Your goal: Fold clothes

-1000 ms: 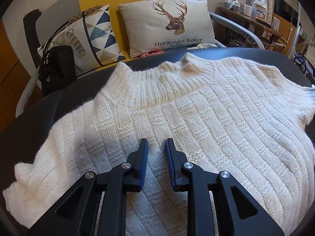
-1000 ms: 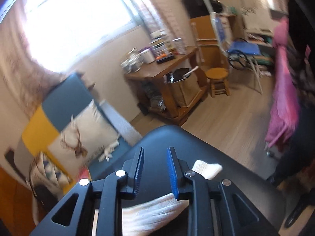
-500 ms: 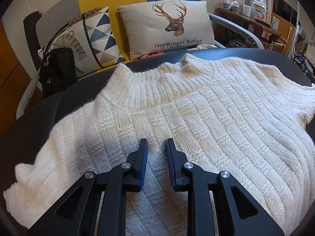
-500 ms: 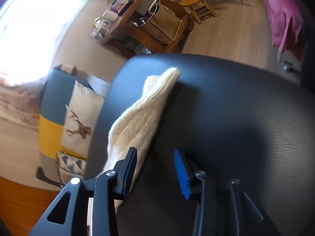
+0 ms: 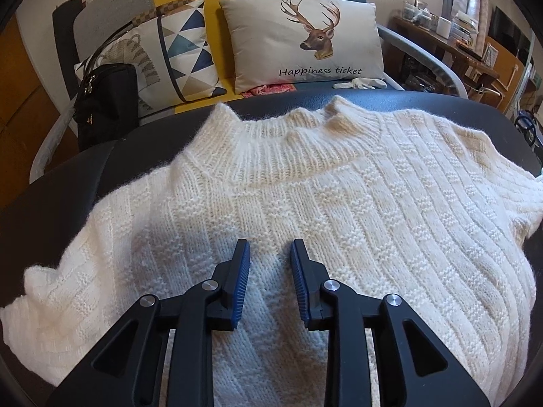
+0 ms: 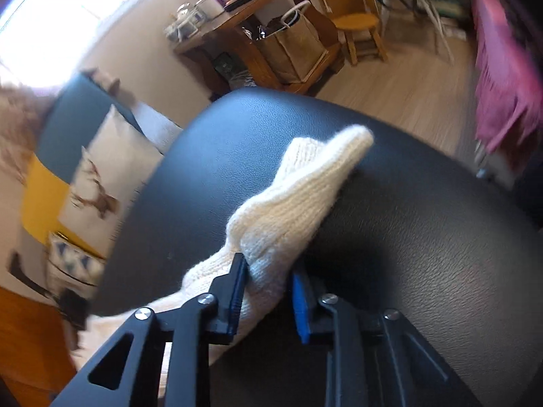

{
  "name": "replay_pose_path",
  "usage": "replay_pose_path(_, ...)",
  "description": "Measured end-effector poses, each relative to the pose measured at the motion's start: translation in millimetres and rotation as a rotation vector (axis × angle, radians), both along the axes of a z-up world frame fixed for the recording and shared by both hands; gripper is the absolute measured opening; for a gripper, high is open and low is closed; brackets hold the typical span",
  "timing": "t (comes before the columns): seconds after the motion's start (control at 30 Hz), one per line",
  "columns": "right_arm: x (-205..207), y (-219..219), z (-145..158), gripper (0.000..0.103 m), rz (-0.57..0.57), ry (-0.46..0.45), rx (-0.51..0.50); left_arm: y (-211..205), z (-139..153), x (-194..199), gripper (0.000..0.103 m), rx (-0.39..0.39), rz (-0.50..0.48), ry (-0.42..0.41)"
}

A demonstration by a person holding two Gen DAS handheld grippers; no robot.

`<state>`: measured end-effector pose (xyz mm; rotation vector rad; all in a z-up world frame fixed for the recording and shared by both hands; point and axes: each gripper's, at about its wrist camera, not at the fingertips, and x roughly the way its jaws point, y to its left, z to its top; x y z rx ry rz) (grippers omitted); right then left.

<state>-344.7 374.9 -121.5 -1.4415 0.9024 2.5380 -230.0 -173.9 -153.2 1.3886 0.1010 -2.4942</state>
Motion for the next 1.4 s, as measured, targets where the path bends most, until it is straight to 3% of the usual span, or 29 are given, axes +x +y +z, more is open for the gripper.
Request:
replay_pose_path(0.33,20,-46,86,0.012,0.159,0.105,0.302,-3,-2,1,0.035,0.005,-0.001,0.022)
replay_pose_path(0.57,55,-57,162,0.012,0.174,0.152,0.356,-3,-5,0,0.04,-0.025,-0.012,0.024)
replay_pose_path(0.67,62,-52,184,0.013,0.142,0.133,0.305,-2,-5,0,0.04,-0.029,-0.019,0.026)
replay_pose_path(0.83,45,-32,180,0.023,0.056,0.104,0.207,-8,-5,1,0.041,-0.011,-0.021,0.026)
replay_pose_path(0.97,30,-17,169,0.023,0.033,0.127,0.11,-9,-5,2,0.041,-0.023,-0.024,0.028)
replay_pose_path(1.1,29,-12,160,0.023,0.065,0.136,0.101,-8,-6,2,0.042,-0.039,-0.031,0.033)
replay_pose_path(1.27,47,14,115,0.024,0.053,0.017,0.151,-6,-6,3,0.042,-0.043,-0.025,0.037)
replay_pose_path(1.4,45,31,60,0.025,0.043,-0.118,0.229,-6,-5,3,0.042,-0.045,-0.026,0.036)
